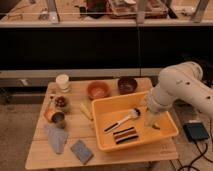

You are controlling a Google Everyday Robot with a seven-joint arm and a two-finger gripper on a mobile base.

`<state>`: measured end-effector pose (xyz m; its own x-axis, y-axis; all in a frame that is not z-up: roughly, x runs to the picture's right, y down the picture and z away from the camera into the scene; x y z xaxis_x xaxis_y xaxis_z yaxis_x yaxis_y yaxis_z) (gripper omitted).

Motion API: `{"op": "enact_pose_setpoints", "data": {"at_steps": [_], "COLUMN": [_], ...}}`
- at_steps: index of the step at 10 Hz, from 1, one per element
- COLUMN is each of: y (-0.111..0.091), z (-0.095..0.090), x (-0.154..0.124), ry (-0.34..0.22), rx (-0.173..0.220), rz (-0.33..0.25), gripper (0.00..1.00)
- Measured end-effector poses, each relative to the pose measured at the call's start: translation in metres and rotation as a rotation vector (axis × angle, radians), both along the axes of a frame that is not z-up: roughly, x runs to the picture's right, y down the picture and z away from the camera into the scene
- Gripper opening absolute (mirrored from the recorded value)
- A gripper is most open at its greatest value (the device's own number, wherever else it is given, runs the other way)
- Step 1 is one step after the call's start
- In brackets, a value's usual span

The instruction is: Place sponge in purple bowl

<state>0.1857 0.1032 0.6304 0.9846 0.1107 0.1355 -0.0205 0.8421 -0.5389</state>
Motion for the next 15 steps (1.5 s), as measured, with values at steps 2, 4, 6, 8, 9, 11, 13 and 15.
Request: {"op": "enact_pose_setpoints", "data": {"at_steps": [2, 4, 6, 8, 9, 11, 13, 15], "y": [0.0, 0.001, 0.009, 0.034, 0.047, 0.078, 0.095, 0.098], "z": [0.0, -0.005, -0.021, -0.057, -0.074, -0.111, -0.122, -0.123], "x": [0.0, -0.004, -0.019, -0.05, -0.063, -0.107, -0.136, -0.14], "ry": [0.0, -0.027, -0.099, -0.19, -0.212, -0.253, -0.278, -0.279], "rx": [0.0, 0.008, 0.022, 0.039, 0.047, 0.071, 0.074, 0.075], "rz": [0.001, 0.012, 0.051, 0.109, 0.128, 0.168, 0.2, 0.207], "gripper": [0.65, 0.65, 0.65, 0.65, 0.65, 0.65, 0.65, 0.65]}}
